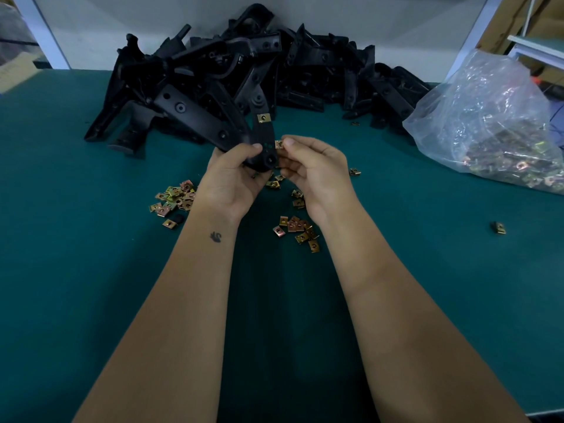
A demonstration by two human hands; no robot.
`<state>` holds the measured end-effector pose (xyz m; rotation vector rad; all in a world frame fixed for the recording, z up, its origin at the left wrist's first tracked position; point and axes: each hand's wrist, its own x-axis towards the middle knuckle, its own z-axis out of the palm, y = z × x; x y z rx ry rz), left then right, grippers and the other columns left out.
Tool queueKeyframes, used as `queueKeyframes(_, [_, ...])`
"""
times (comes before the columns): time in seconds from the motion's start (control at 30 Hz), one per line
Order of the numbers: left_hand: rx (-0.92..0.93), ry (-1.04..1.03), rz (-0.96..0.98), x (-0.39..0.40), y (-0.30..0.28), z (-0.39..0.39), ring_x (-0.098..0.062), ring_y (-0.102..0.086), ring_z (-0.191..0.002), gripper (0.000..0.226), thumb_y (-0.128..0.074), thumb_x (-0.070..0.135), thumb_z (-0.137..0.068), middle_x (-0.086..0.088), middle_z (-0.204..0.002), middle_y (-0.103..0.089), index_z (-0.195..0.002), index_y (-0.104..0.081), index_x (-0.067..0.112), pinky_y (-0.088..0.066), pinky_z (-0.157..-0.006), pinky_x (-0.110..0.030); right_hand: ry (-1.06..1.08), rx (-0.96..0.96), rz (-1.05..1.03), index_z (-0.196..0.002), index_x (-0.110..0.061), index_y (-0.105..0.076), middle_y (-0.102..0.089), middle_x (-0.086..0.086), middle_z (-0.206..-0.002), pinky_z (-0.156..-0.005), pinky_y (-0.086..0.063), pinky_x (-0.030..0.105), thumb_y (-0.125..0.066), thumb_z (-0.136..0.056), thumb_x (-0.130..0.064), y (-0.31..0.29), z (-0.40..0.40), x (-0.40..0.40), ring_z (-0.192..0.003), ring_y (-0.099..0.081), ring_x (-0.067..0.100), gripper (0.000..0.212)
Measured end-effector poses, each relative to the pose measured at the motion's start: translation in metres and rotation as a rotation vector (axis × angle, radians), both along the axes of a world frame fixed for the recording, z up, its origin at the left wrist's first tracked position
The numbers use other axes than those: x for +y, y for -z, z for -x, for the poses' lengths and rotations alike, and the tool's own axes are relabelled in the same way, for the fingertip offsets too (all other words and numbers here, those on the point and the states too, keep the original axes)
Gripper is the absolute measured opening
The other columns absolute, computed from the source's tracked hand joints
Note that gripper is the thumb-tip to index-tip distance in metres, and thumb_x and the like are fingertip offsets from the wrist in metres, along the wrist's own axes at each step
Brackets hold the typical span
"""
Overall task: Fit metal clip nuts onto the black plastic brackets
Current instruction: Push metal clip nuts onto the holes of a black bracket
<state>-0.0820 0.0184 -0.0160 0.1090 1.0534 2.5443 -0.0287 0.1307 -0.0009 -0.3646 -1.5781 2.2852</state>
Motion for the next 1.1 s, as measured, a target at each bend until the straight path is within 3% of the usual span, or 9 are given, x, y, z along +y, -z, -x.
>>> queueKeyframes(0.23, [-0.008, 0.001, -0.009, 0.0, 0.0, 0.0, -0.024, -0.062, -0.098, 0.052, -0.049, -0.005, -0.093, -0.016, -0.118, -0.056, -0.144, -0.038, 0.001, -0.058, -0.075, -0.031, -0.011, -0.017, -0.04, -0.083, -0.012, -0.07, -0.07, 0.007, -0.082, -0.066, -0.052, 0.024, -0.065, -0.09, -0.004, 0.001, 0.001, 0.001, -0.073, -0.064, 0.016, 0.012])
queueKeyframes(0.4, [0.037, 0.003, -0.01, 0.0, -0.001, -0.002, -0.02, -0.066, -0.093, 0.037, -0.049, -0.009, -0.094, -0.007, -0.106, -0.066, -0.121, -0.047, 0.016, -0.058, -0.073, -0.031, 0.002, -0.04, -0.055, -0.08, -0.013, -0.07, -0.068, 0.005, -0.079, -0.068, -0.049, 0.026, -0.067, -0.089, -0.004, 0.003, 0.001, 0.001, -0.075, -0.061, 0.016, 0.013])
queueKeyframes(0.63, [0.087, 0.002, -0.003, 0.004, -0.002, -0.008, -0.022, -0.062, -0.106, 0.058, -0.047, -0.011, -0.095, -0.011, -0.13, -0.057, -0.146, -0.037, 0.014, -0.055, -0.092, -0.034, 0.048, -0.029, -0.038, -0.08, -0.013, -0.07, -0.068, 0.006, -0.083, -0.075, -0.049, 0.028, -0.068, -0.089, -0.006, 0.004, 0.002, -0.001, -0.079, -0.06, 0.017, 0.012])
queueKeyframes(0.83, [0.116, -0.004, 0.01, 0.006, -0.002, -0.01, -0.02, -0.064, -0.1, 0.06, -0.046, -0.014, -0.094, -0.012, -0.125, -0.058, -0.147, -0.035, 0.013, -0.058, -0.076, -0.028, 0.043, -0.003, -0.073, -0.079, -0.01, -0.069, -0.068, 0.006, -0.082, -0.076, -0.05, 0.028, -0.066, -0.089, -0.001, 0.007, 0.004, -0.002, -0.08, -0.062, 0.016, 0.014])
queueKeyframes(1.0, [0.146, -0.014, 0.024, 0.007, 0.001, -0.008, -0.021, -0.06, -0.106, 0.062, -0.045, -0.015, -0.095, -0.017, -0.135, -0.053, -0.149, -0.032, 0.012, -0.055, -0.09, -0.032, 0.056, -0.006, -0.108, -0.079, -0.012, -0.07, -0.069, 0.001, -0.079, -0.072, -0.049, 0.023, -0.067, -0.089, -0.003, 0.008, 0.004, -0.003, -0.076, -0.063, 0.011, 0.013])
queueKeyframes(1.1, [0.163, -0.024, 0.007, 0.008, 0.003, -0.006, -0.019, -0.062, -0.101, 0.06, -0.045, -0.016, -0.094, -0.013, -0.126, -0.057, -0.146, -0.032, 0.01, -0.056, -0.086, -0.03, 0.078, -0.016, -0.145, -0.079, -0.014, -0.07, -0.069, -0.004, -0.075, -0.066, -0.049, 0.018, -0.068, -0.089, -0.006, 0.009, 0.004, -0.004, -0.072, -0.063, 0.005, 0.013])
